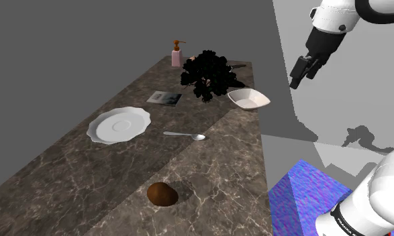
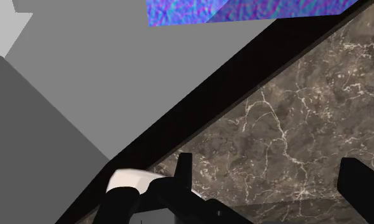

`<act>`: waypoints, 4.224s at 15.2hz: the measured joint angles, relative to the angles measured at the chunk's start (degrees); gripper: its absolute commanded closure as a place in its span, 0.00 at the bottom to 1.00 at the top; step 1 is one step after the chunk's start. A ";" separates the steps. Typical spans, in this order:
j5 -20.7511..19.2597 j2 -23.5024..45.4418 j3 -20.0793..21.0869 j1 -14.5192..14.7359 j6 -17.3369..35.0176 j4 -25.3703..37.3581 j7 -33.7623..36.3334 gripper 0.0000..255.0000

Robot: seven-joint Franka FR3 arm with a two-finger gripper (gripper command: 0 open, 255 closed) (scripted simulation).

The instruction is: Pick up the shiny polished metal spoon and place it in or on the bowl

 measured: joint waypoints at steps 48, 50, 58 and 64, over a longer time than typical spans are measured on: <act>15.57 68.71 5.60 13.94 47.24 25.38 -17.48 0.00; 15.55 68.90 5.60 13.98 47.36 25.47 -17.45 0.00; 15.54 68.97 5.60 13.99 47.39 25.53 -17.44 1.00; 15.54 68.97 5.60 13.99 47.39 25.53 -17.44 1.00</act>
